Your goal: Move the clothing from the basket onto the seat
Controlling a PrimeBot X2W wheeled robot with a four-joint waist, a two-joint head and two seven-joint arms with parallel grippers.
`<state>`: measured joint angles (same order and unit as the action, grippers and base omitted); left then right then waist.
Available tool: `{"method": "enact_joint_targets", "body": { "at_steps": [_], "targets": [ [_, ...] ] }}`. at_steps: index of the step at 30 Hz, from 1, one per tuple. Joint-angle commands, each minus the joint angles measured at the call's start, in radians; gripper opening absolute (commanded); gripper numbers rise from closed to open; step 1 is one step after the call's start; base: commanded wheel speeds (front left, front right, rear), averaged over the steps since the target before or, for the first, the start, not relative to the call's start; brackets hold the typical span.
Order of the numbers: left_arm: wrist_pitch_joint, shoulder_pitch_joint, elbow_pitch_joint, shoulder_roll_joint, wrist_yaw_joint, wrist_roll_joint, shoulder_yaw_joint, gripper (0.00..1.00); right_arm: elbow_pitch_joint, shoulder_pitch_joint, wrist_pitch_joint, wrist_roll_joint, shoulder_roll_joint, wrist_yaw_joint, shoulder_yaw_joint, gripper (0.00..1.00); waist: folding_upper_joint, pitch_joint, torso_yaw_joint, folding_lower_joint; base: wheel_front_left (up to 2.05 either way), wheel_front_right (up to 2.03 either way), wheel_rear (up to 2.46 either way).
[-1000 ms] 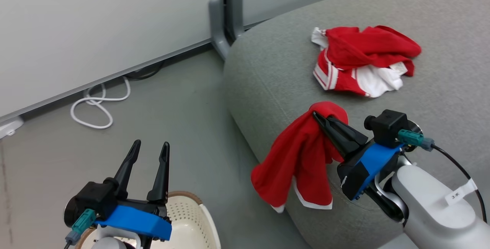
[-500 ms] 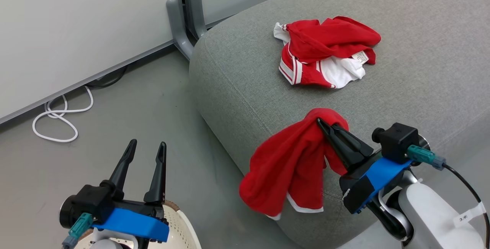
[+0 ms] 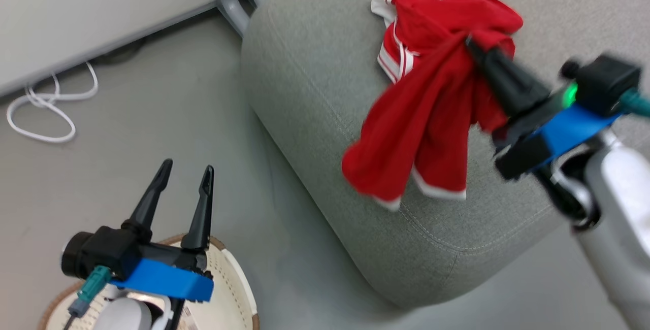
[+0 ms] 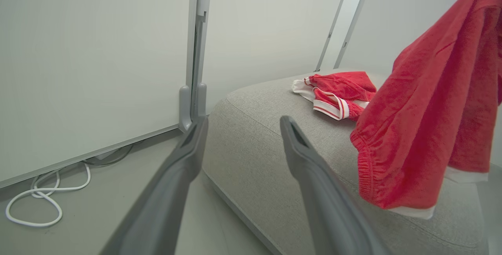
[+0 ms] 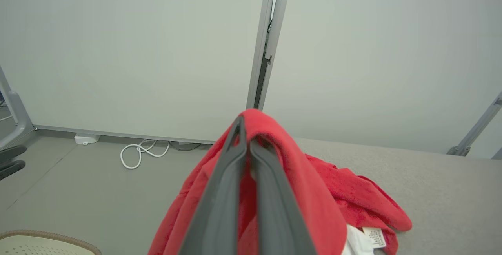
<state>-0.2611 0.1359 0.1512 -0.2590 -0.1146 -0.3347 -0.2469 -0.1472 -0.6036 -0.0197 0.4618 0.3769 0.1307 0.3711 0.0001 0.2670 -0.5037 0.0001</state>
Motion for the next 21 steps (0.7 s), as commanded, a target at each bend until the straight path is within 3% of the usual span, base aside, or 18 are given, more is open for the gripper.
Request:
{"method": "enact_joint_targets", "body": {
  "at_steps": [1, 11, 21],
  "targets": [
    [0.003, 0.025, -0.012, -0.013, -0.005, 0.007, 0.001, 1.00, -0.002, -0.042, 0.003, 0.006, 0.011, 0.000, -0.015, 0.00, -0.0001, 0.049, 0.025, -0.0001, 0.00, 0.00, 0.00],
    [0.084, 0.144, -0.165, -0.107, 0.002, 0.049, 0.026, 1.00, -0.111, -0.384, 0.000, 0.090, 0.090, 0.000, -0.200, 0.00, -0.0001, 0.324, 0.050, -0.0001, 0.00, 0.00, 0.00],
    [0.176, 0.203, -0.346, -0.187, 0.005, 0.079, 0.040, 1.00, -0.376, -0.607, -0.088, 0.132, 0.144, 0.000, -0.388, 0.00, -0.0001, 0.504, 0.097, -0.0001, 0.00, 0.00, 0.00]
  ]
}}
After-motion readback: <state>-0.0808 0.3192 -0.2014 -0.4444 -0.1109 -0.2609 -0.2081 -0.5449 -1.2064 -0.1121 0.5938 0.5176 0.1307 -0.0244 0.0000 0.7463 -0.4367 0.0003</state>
